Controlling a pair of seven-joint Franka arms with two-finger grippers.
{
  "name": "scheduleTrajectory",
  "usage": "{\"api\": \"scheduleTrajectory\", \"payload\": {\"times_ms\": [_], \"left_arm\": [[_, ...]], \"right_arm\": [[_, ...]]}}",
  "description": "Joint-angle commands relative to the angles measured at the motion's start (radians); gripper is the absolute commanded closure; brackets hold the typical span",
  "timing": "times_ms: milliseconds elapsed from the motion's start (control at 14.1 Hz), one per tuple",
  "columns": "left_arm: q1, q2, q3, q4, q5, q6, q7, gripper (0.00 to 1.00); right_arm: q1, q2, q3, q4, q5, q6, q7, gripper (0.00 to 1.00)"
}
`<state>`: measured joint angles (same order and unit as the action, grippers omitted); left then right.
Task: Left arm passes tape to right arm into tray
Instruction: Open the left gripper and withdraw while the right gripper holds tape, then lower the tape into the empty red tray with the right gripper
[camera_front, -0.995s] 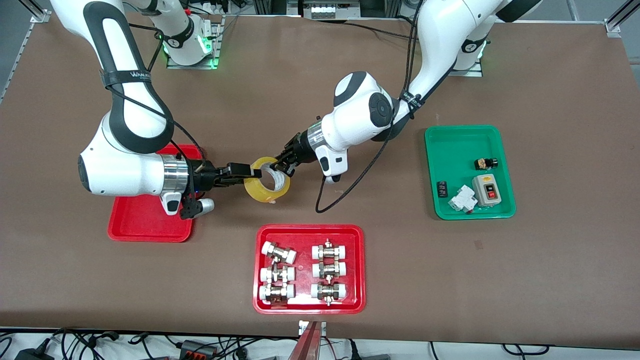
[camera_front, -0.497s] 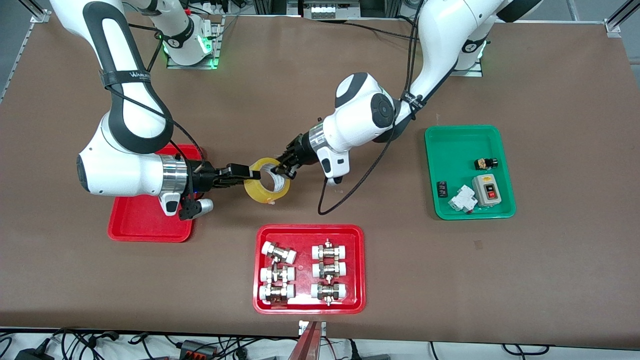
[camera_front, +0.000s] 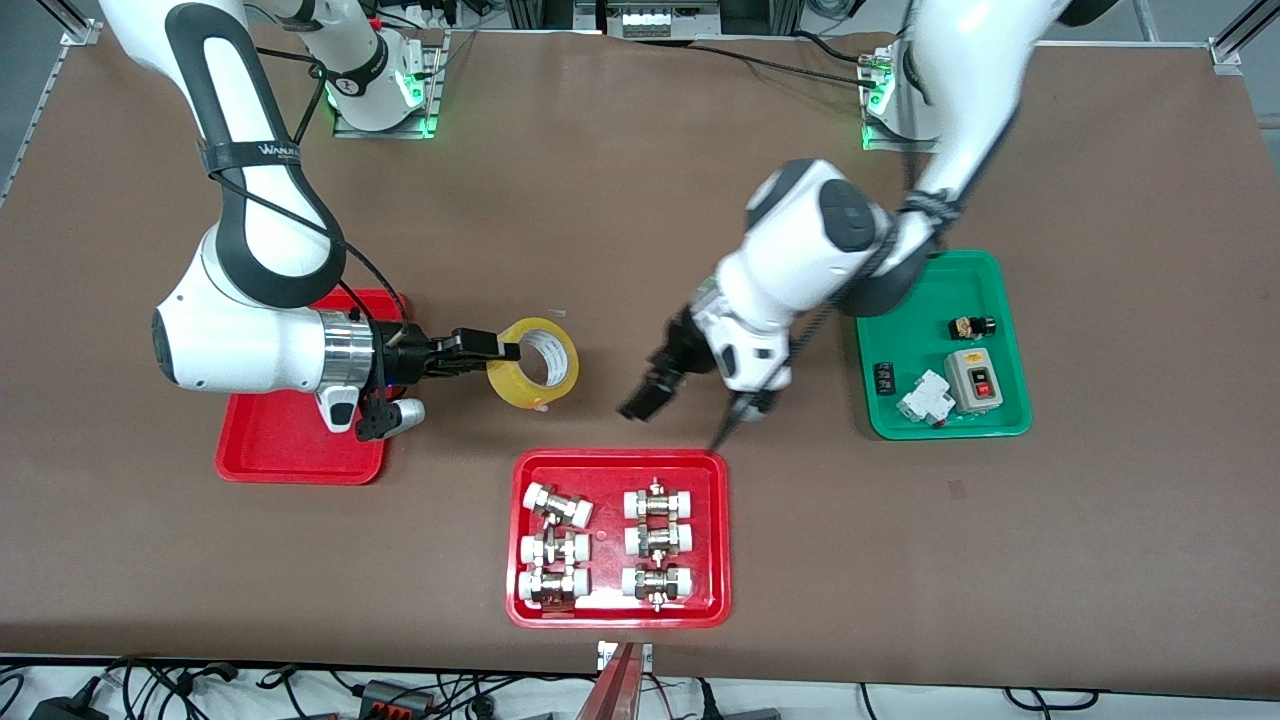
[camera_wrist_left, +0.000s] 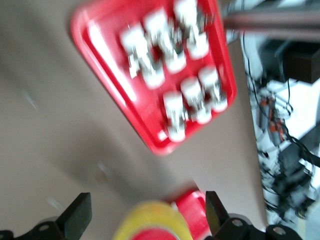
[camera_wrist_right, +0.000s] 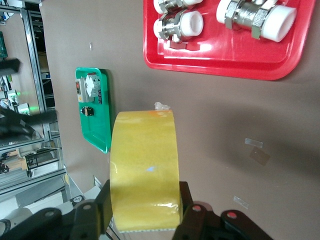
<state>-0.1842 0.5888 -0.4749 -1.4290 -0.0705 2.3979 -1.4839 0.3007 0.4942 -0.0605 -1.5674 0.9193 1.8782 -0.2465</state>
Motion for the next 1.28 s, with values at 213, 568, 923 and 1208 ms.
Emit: {"api": "scheduleTrajectory", "payload": {"times_ms": [213, 568, 923, 1208], "left_arm": [[0.165, -0.183, -0.008, -0.016, 0.049, -0.510, 0.443, 0.00], [0.327, -0.282, -0.002, -0.019, 0.163, -0.846, 1.093, 0.00], [0.351, -0.403, -0.007, -0.173, 0.227, -0.831, 1.160, 0.00], [0.364, -0.556, -0.007, -0.388, 0.225, -0.712, 1.160, 0.00]], "right_arm": [[-0.213, 0.021, -0.004, 0.009, -0.013, -0.198, -0.167, 1.00], [-0.406, 0.115, -0.004, 0.007, -0.154, -0.303, -0.457, 1.00], [-0.511, 0.208, -0.004, 0.006, -0.220, -0.303, -0.689, 1.00], [-0.528, 0.245, -0.004, 0.006, -0.266, -0.278, -0.754, 0.96]]}}
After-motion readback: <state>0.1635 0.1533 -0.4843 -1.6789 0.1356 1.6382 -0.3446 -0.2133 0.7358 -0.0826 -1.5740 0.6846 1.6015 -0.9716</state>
